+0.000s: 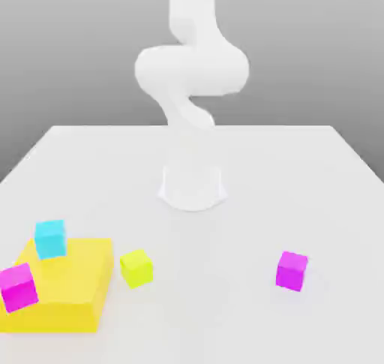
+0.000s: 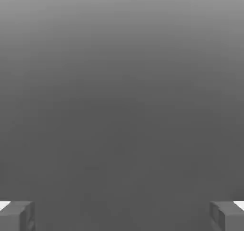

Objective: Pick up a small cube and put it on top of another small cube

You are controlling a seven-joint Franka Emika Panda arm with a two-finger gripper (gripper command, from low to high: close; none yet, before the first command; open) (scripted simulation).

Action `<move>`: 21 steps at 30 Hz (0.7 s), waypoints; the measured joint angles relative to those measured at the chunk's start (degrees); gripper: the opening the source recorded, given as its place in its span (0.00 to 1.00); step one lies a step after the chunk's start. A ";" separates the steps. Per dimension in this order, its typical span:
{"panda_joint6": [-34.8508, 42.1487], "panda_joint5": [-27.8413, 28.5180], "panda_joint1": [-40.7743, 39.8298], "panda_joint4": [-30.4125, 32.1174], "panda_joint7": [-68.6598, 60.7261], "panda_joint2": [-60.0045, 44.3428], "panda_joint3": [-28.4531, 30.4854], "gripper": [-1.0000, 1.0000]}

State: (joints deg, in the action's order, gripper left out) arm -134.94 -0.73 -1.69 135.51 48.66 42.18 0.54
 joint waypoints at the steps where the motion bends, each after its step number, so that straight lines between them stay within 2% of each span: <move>1: -1.51 -0.32 -0.79 1.77 1.40 -1.82 0.23 0.50; 13: -19.81 -2.52 -10.93 22.99 19.80 -23.83 0.00 0.50; 17: -27.69 -0.65 -15.30 31.09 29.28 -33.60 -0.12 0.50; 21: -36.34 -0.29 -16.81 32.76 32.62 -44.74 0.54 0.50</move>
State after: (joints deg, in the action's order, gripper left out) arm -171.28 -1.02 -18.50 168.27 81.29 -2.57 1.08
